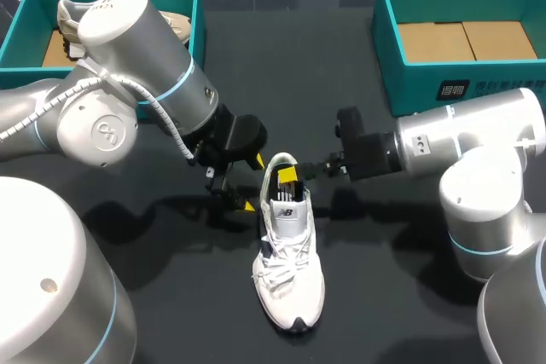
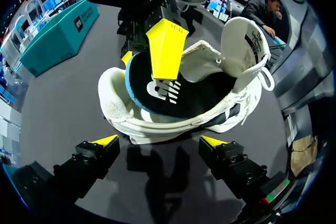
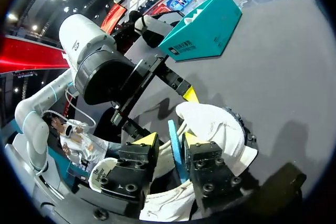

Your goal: Take the shoe out of the shoebox, open the shoe tongue, remove and reinsert the insole, then place the shoe into the shoebox

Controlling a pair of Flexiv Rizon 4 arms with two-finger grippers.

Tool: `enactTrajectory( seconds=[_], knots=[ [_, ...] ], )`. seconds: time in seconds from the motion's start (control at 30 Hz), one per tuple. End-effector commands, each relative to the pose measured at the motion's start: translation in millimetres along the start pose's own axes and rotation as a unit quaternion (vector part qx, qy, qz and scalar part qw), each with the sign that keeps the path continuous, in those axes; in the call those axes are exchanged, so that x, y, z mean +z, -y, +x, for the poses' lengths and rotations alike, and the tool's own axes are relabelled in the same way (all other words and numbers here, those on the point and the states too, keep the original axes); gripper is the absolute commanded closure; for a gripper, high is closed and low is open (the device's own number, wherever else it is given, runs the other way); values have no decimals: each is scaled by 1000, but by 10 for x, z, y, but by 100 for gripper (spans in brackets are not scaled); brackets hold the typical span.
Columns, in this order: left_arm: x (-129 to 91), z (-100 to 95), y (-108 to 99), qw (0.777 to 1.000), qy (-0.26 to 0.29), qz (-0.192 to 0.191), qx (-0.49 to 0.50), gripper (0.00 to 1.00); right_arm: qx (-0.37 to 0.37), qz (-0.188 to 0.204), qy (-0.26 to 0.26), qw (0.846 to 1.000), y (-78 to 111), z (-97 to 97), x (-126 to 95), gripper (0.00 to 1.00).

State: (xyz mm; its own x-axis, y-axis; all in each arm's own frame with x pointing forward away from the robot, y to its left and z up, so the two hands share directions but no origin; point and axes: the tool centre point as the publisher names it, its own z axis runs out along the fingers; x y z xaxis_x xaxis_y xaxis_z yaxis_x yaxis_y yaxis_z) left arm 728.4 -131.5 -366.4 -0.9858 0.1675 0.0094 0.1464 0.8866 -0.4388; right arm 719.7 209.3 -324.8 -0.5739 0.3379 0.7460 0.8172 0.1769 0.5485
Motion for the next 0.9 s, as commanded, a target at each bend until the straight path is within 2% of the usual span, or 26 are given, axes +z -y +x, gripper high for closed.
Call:
enactTrajectory(
  seconds=[0.03, 0.37, 0.53, 0.57, 0.6, 0.63, 0.7, 0.73, 0.83, 0.9],
  knots=[
    [16, -2, 0, 1000, 0, 0, 1, 0, 8, 13, 1, 1000, 30, -18, 83, 100],
    [16, -2, 0, 1000, 0, 0, 1, 0, 53, 62, 0, 997, 285, 15, 194, 100],
    [16, -2, 0, 1000, 0, 0, 1, 0, 47, 49, 6, 998, 271, 32, 155, 100],
    [16, -2, 0, 1000, 0, 0, 1, 0, 44, 44, 7, 998, 261, 36, 141, 88],
    [16, -2, 0, 1000, 0, 0, 1, 0, 41, 40, 8, 998, 248, 41, 124, 71],
    [16, -2, 0, 1000, 0, 0, 1, 0, 40, 39, 9, 998, 239, 44, 115, 61],
    [16, -2, 0, 1000, 0, 0, 1, 0, 34, 36, 13, 999, 207, 56, 84, 28],
    [-5, -4, 2, 1000, -2, 1, 3, 0, 32, 34, 14, 999, 192, 66, 70, 17],
    [-67, 6, -4, 1000, -4, 1, 10, 0, 25, 34, 22, 999, 165, 106, 27, 12],
    [-115, 7, -17, 1000, -7, 2, 12, 0, 22, 36, 28, 999, 153, 135, -5, 16]
  ],
)
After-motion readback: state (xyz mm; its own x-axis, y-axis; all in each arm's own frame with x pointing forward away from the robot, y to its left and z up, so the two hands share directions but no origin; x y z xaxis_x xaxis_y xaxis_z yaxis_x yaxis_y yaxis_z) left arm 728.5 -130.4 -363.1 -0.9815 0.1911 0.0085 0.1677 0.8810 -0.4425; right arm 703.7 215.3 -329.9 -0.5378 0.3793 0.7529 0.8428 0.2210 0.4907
